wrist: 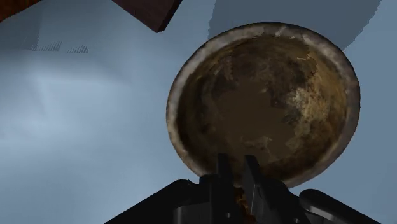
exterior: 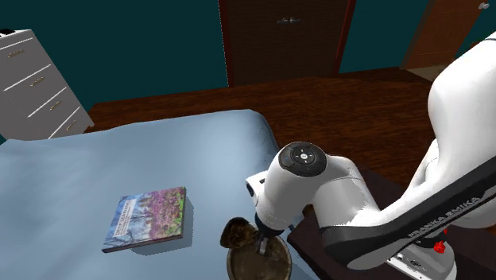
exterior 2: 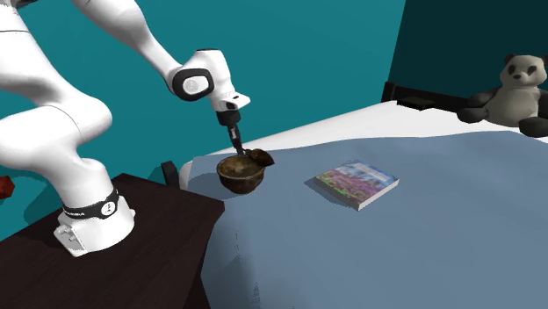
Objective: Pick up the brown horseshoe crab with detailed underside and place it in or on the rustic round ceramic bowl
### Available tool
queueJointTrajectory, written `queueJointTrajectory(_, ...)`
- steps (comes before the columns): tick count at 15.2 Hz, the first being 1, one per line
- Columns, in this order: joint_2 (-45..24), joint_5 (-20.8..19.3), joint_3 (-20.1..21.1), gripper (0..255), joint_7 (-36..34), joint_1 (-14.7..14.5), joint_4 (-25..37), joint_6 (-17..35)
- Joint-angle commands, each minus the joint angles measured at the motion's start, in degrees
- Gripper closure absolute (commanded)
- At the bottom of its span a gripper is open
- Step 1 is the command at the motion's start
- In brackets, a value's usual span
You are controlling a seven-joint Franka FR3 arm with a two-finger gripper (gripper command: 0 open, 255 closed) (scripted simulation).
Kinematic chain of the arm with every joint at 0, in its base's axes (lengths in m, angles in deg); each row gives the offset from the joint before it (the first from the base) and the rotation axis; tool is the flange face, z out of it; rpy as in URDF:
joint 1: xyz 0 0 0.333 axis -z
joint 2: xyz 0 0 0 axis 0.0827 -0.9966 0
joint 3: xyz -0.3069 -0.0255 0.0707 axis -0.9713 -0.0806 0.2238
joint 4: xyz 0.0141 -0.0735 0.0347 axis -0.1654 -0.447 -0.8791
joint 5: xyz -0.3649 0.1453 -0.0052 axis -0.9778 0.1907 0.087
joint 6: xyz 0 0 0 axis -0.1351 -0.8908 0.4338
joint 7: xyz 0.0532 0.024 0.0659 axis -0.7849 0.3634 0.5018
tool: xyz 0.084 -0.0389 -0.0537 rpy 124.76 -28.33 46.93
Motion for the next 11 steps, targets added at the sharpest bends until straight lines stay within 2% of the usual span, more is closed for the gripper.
queueJointTrajectory(1, 3.6, 4.3, 0.2, 255, -0.6, -4.2, -2.7, -0.5)
queueJointTrajectory(2, 6.0, 6.9, 0.3, 255, -1.1, -7.2, -4.4, -1.2)
queueJointTrajectory(3, 5.0, 6.2, 0.8, 255, -1.7, -6.6, -4.6, 0.0)
queueJointTrajectory(7, 1.0, 2.7, 4.3, 255, -4.6, -3.0, -5.4, 4.6)
queueJointTrajectory(11, -3.4, -3.6, 9.6, 255, -9.5, 3.3, -5.9, 9.1)
